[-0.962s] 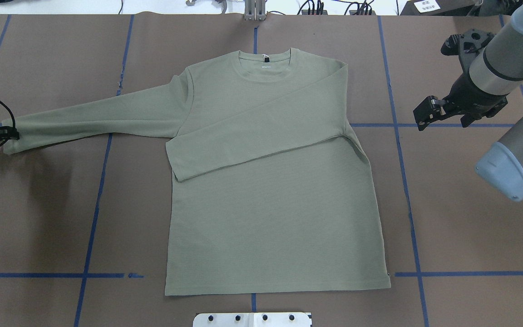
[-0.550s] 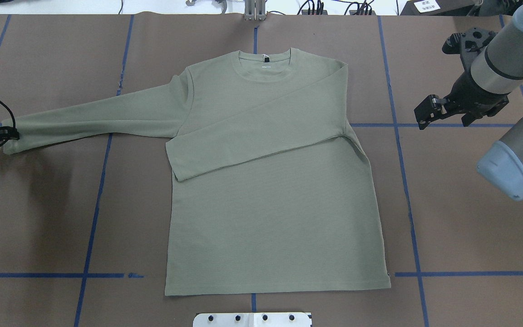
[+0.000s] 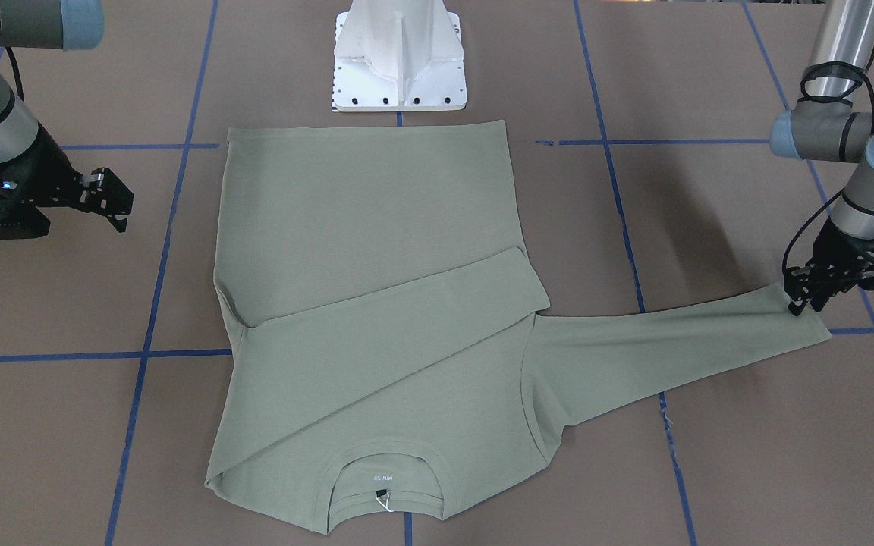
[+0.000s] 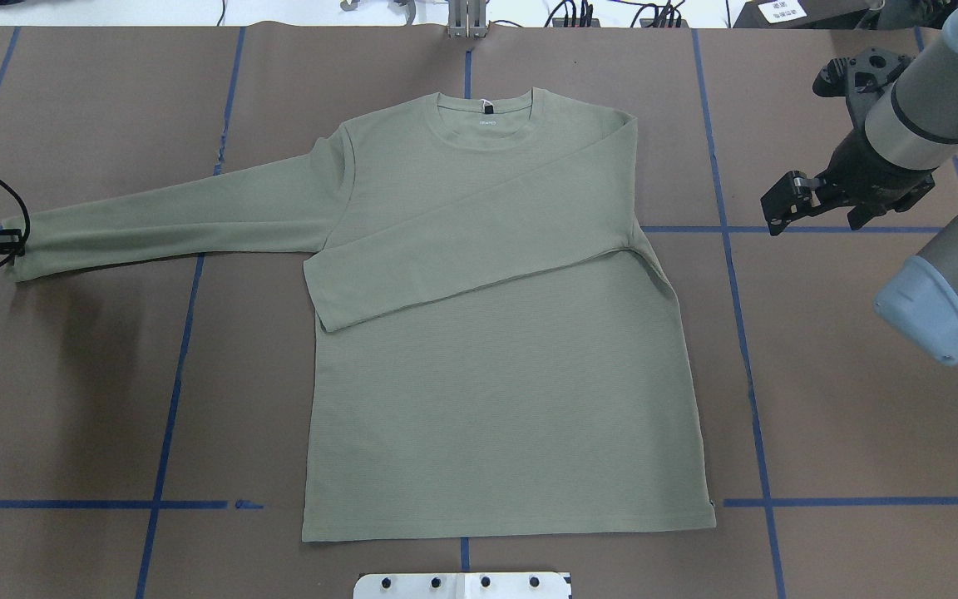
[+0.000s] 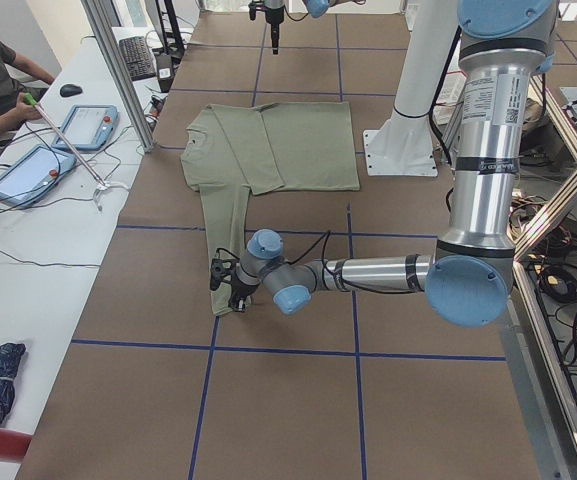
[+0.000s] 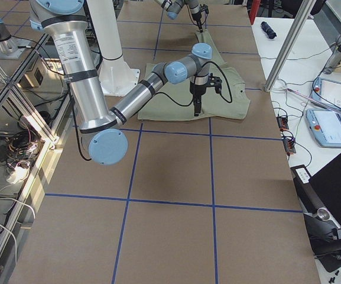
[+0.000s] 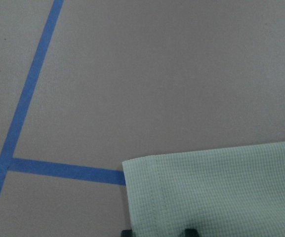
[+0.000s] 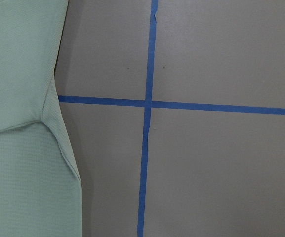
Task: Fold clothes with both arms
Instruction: 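Grasp the cuff of the other sleeve with the left gripper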
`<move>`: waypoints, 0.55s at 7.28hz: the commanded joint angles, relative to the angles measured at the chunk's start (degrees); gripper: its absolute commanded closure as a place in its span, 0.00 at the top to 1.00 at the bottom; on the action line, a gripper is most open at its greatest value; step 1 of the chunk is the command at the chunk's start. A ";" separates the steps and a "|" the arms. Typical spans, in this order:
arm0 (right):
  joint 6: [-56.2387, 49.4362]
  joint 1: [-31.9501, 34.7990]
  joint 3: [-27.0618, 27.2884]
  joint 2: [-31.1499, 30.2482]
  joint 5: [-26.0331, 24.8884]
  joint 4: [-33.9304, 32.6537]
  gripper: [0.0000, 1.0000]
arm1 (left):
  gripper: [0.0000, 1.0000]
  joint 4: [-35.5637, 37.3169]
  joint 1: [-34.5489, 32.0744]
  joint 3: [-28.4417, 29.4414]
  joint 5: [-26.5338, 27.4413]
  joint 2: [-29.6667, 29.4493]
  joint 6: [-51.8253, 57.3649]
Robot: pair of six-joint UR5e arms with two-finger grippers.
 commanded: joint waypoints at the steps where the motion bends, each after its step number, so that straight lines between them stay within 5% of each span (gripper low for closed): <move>1: 0.00 0.20 -0.01 -0.07 0.00 -0.07 1.00 | 0.00 0.45 -0.04 -2.61 -0.36 1.32 0.06; 4: 0.00 0.20 -0.18 -0.15 0.00 -0.07 1.00 | 0.00 0.46 -0.12 -4.03 -3.09 2.64 0.76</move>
